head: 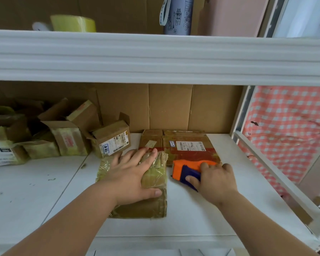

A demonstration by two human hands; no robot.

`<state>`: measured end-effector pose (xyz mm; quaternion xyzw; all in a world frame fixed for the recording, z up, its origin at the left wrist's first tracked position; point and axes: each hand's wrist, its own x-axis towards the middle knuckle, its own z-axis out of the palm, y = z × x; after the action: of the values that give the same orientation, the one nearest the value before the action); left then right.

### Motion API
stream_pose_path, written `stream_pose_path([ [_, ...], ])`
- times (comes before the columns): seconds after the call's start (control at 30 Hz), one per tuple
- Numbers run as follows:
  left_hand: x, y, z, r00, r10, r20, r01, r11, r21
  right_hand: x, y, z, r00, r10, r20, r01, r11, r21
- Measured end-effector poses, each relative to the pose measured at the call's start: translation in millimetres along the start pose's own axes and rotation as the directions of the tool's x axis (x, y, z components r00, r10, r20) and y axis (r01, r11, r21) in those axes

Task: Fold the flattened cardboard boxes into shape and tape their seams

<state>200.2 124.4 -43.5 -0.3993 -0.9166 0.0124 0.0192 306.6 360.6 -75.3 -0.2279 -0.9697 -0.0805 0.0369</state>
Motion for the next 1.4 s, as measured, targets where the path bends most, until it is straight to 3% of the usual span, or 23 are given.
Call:
stream_pose_path([
  [0.13, 1.6, 2.0, -1.0, 0.999, -0.021, 0.050, 0.021, 1.000, 0.009, -8.9, -7.0, 22.8, 0.992, 0.005, 0.124, -0.012, 0.998, 0.056],
  [0.23, 3.9, 6.1, -0.3, 0.996, -0.007, 0.085, 0.006, 1.000, 0.002, -11.4, -15.0, 11.8, 0.995, 0.031, -0.098, -0.003, 0.963, 0.270],
  [0.3, 5.1, 7.6, -0.6, 0.996, 0.013, 0.084, -0.010, 1.000, -0.029, -18.0, -30.9, -4.6, 0.975, -0.007, -0.223, 0.134, 0.819, 0.558],
  [0.37, 5.8, 3.9, -2.3, 0.999, 0.027, 0.043, -0.021, 0.993, -0.119, -30.0, -55.3, -18.7, 0.978, -0.115, -0.174, 0.208, 0.579, 0.788],
  [0.47, 4.0, -16.4, -4.5, 0.997, -0.056, -0.061, 0.045, 0.984, -0.170, -40.7, -85.0, -18.0, 0.988, -0.152, 0.002, 0.057, 0.381, 0.923],
  [0.53, -0.1, -33.4, 1.0, 0.966, -0.229, -0.121, 0.199, 0.955, -0.221, -37.9, -92.0, -12.1, 0.993, -0.103, 0.054, -0.021, 0.293, 0.956],
  [0.57, -3.4, -40.6, 5.1, 0.938, -0.336, -0.089, 0.282, 0.885, -0.371, -35.0, -92.8, -11.0, 0.993, -0.088, 0.084, -0.062, 0.231, 0.971],
  [0.6, -7.6, -45.5, 9.1, 0.906, -0.423, -0.002, 0.342, 0.735, -0.585, -31.9, -93.2, -12.1, 0.989, -0.081, 0.121, -0.107, 0.166, 0.980],
  [0.67, -13.2, -49.4, 18.5, 0.864, -0.454, 0.219, 0.375, 0.290, -0.880, -22.5, -95.5, -11.3, 0.979, -0.088, 0.186, -0.182, 0.055, 0.982],
  [0.73, -8.9, -57.1, 29.3, 0.844, -0.462, 0.273, 0.343, 0.073, -0.937, -14.1, -100.5, -11.9, 0.962, -0.091, 0.257, -0.259, -0.011, 0.966],
  [0.8, -6.6, -62.6, 31.3, 0.831, -0.469, 0.299, 0.317, -0.043, -0.947, -5.3, -103.9, -10.8, 0.941, -0.095, 0.325, -0.332, -0.068, 0.941],
  [0.93, -6.1, -66.6, 31.4, 0.840, -0.424, 0.338, 0.285, -0.185, -0.940, 6.1, -100.5, -7.6, 0.923, -0.135, 0.361, -0.374, -0.094, 0.923],
  [1.03, -4.4, -65.2, 30.1, 0.844, -0.412, 0.342, 0.267, -0.229, -0.936, 10.0, -99.5, -5.0, 0.914, -0.150, 0.378, -0.391, -0.069, 0.918],
  [1.4, 0.0, -67.0, 22.9, 0.829, -0.428, 0.359, 0.303, -0.196, -0.933, 17.9, -92.1, 5.1, 0.897, -0.202, 0.392, -0.411, -0.058, 0.910],
])
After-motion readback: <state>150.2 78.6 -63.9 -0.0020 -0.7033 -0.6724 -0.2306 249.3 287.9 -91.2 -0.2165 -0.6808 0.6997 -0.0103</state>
